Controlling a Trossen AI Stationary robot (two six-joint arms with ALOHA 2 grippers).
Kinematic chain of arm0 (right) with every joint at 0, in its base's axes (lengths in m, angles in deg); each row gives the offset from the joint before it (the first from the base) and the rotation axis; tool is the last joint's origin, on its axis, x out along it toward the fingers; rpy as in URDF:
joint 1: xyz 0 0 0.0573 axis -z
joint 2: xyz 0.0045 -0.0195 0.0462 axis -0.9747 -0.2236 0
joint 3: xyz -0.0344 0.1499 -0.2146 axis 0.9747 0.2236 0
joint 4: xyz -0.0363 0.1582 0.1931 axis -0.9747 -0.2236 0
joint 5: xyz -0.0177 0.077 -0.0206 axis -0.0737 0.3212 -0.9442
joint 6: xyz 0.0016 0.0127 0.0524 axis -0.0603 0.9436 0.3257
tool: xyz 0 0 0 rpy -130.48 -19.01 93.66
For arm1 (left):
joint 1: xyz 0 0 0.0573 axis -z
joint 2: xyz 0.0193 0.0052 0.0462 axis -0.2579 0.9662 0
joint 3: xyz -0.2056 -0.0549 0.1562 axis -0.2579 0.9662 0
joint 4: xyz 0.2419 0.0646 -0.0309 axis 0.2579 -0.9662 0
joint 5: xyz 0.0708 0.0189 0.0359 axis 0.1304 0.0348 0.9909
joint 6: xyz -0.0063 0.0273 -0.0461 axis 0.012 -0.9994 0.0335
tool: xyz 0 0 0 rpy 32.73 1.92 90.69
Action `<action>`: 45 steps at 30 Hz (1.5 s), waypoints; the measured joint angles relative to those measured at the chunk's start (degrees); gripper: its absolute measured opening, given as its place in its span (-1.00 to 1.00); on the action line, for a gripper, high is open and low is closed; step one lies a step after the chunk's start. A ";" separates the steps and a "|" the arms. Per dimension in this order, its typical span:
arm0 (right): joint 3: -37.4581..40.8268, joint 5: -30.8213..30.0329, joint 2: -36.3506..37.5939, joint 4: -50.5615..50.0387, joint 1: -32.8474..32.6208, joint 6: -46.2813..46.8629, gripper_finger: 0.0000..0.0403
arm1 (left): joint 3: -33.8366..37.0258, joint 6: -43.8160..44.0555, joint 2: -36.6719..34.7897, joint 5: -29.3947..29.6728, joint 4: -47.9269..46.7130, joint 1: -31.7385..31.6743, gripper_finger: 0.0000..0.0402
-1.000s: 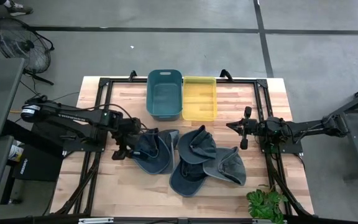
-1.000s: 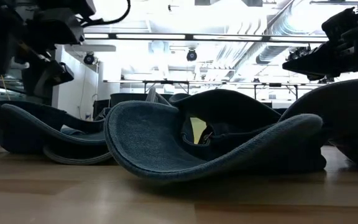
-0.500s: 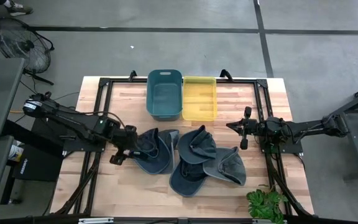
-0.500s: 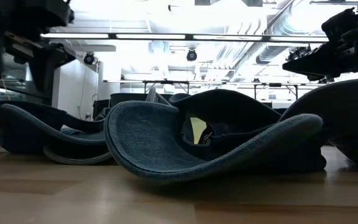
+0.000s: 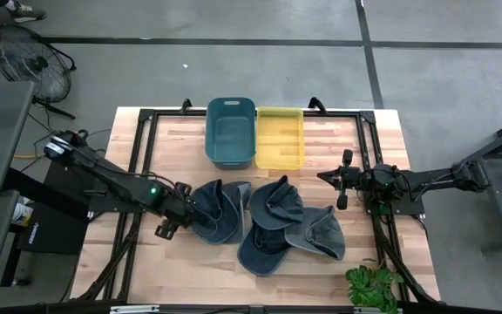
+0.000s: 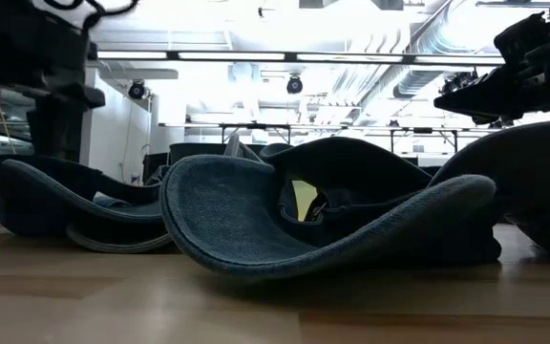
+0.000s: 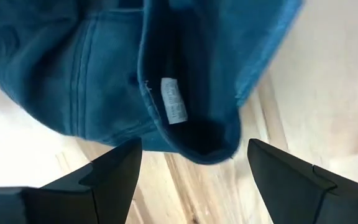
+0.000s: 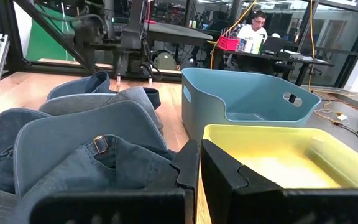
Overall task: Pick & Place hat
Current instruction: Put the top left blue cap into the blue bin
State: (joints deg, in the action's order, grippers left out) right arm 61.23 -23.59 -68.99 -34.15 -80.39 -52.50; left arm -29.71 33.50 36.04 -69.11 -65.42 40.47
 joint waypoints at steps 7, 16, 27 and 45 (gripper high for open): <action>0.01 0.00 0.00 -0.18 0.02 0.00 -0.94 | 0.00 3.17 4.92 2.31 4.11 0.00 0.44; 0.01 0.00 0.00 -0.15 0.02 0.00 -0.94 | 0.00 2.46 6.69 2.03 9.40 0.01 0.44; 0.00 0.00 0.00 -0.17 0.02 0.00 -0.94 | 0.02 2.29 6.69 3.54 10.15 0.01 0.23; 0.00 0.00 0.00 -0.17 0.02 0.00 -0.94 | 0.02 2.50 6.69 0.24 13.94 0.01 -0.88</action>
State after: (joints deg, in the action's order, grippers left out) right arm 61.23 -23.59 -68.99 -34.32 -80.37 -52.50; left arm -29.69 36.00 42.74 -68.87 -51.48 40.48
